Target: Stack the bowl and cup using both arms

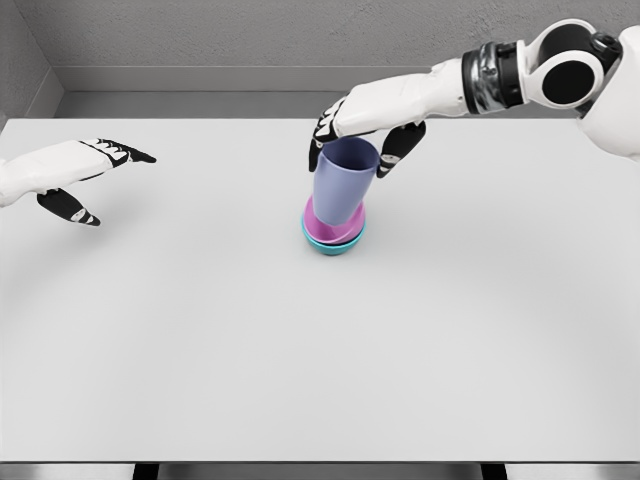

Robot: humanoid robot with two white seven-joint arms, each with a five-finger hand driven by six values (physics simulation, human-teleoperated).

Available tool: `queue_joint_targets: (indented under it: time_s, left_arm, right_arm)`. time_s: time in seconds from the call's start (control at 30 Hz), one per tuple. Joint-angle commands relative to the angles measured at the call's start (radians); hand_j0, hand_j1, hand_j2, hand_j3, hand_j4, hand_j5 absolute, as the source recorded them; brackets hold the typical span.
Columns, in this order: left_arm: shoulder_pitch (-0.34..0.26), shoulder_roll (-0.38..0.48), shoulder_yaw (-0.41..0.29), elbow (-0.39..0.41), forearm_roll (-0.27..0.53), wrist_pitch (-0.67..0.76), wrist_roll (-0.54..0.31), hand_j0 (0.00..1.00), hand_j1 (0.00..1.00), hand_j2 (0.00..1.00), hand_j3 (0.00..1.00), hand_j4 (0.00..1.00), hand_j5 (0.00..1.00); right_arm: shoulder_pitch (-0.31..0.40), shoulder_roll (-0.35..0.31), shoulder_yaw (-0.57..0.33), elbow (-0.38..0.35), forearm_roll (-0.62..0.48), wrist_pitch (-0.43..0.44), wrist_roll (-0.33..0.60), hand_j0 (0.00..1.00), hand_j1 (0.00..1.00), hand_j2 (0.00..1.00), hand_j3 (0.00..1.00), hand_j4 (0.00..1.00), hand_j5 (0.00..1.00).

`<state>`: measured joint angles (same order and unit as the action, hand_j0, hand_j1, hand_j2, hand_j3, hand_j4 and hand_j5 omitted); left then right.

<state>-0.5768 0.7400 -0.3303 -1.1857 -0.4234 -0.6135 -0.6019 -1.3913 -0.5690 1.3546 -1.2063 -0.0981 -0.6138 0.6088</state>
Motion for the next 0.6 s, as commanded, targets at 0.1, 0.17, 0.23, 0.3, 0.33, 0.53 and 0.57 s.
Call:
queue_joint_targets:
  time_s: [0.1,0.17,0.23,0.3,0.33,0.53,0.57]
  left_arm:
    - [0.000,0.002,0.001,0.001,0.005,0.003,0.001,1.00,1.00,1.00,1.00,1.00,1.00]
    - [0.000,0.002,0.001,0.001,0.005,0.003,0.001,1.00,1.00,1.00,1.00,1.00,1.00]
    - [0.000,0.002,0.001,0.001,0.005,0.003,-0.001,1.00,1.00,1.00,1.00,1.00,1.00]
    - [0.000,0.002,0.001,0.001,0.005,0.003,0.001,1.00,1.00,1.00,1.00,1.00,1.00]
    - [0.000,0.002,0.001,0.001,0.005,0.003,-0.001,1.00,1.00,1.00,1.00,1.00,1.00]
    - [0.000,0.004,-0.001,0.001,0.003,0.003,-0.001,1.00,1.00,1.00,1.00,1.00,1.00]
    - [0.000,0.002,-0.001,0.001,0.003,0.003,-0.001,1.00,1.00,1.00,1.00,1.00,1.00]
  right_arm:
    - [0.000,0.006,0.001,0.007,-0.006,0.003,-0.001,0.71,0.71,0.71,0.71,0.71,0.71]
    - [0.000,0.006,0.001,0.007,-0.006,0.003,-0.001,0.71,0.71,0.71,0.71,0.71,0.71]
    - [0.000,0.008,0.006,0.017,-0.006,0.003,-0.001,0.71,0.71,0.71,0.71,0.71,0.71]
    - [0.000,0.009,0.009,0.024,-0.006,0.003,0.000,0.71,0.71,0.71,0.71,0.71,0.71]
    - [0.000,0.009,0.009,0.024,-0.006,0.003,0.000,0.71,0.71,0.71,0.71,0.71,0.71]
    - [0.000,0.011,0.009,0.031,-0.005,0.003,-0.001,0.71,0.71,0.71,0.71,0.71,0.71]
    - [0.000,0.011,0.009,0.031,-0.006,0.003,-0.001,0.71,0.71,0.71,0.71,0.71,0.71]
